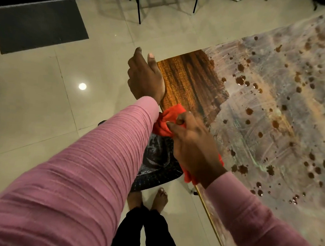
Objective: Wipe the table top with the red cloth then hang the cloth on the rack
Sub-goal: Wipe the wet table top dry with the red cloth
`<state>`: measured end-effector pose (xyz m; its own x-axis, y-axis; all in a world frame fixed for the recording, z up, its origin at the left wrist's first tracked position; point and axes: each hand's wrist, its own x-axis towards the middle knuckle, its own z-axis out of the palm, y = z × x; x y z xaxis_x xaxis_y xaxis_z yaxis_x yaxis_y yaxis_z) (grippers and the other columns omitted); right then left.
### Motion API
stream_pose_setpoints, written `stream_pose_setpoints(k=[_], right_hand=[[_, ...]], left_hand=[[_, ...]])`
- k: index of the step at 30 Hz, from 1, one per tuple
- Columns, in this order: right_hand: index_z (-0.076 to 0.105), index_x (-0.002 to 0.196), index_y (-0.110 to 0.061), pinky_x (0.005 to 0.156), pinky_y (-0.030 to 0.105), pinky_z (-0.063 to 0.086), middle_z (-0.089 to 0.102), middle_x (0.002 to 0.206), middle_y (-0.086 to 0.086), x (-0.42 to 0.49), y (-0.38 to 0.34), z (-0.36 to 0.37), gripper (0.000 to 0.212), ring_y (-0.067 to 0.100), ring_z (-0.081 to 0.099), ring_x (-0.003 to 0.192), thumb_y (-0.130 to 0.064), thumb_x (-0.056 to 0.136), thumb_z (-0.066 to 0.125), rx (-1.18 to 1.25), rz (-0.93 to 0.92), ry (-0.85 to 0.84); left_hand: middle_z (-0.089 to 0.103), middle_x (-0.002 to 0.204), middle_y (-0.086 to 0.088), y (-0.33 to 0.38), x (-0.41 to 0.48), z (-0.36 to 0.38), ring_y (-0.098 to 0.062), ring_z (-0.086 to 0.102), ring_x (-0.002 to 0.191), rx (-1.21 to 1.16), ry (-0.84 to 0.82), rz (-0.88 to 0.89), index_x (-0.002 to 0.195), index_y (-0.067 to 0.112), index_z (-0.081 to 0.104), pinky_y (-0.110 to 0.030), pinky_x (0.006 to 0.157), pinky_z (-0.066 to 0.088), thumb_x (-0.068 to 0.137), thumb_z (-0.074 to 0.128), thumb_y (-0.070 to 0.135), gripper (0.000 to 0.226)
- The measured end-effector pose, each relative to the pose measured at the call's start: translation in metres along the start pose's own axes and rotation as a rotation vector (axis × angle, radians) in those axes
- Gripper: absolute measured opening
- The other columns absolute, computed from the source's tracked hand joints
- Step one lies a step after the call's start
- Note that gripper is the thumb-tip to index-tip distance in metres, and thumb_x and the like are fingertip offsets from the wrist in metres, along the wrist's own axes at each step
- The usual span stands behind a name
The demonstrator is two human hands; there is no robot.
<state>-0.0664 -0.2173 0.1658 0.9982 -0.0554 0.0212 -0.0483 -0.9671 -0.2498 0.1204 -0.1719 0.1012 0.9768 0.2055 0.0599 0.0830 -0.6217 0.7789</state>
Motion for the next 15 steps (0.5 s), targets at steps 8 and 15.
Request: stream_pose_setpoints(k=[8,15], right_hand=[[0.068,0.111,-0.02,0.07,0.04,0.054,0.056,0.106,0.009,0.008,0.027,-0.006,0.034,0.03,0.056,0.093,-0.015,0.085,0.048,0.002,0.287,0.101],[0.069,0.112,-0.015,0.07,0.04,0.055,0.06,0.112,0.011,-0.031,0.012,-0.011,0.032,0.03,0.059,0.093,-0.021,0.089,0.046,0.032,0.099,0.022]], left_hand=[[0.051,0.133,-0.006,0.002,-0.002,-0.001,-0.025,0.053,0.113,0.048,0.036,0.078,0.135,0.017,0.043,-0.037,0.085,0.042,0.099,0.029,0.04,0.046],[0.044,0.14,-0.008,0.005,-0.018,-0.01,-0.025,0.046,0.122,0.153,-0.02,0.175,0.136,0.018,0.043,-0.04,0.092,0.043,0.098,0.03,0.038,0.046]])
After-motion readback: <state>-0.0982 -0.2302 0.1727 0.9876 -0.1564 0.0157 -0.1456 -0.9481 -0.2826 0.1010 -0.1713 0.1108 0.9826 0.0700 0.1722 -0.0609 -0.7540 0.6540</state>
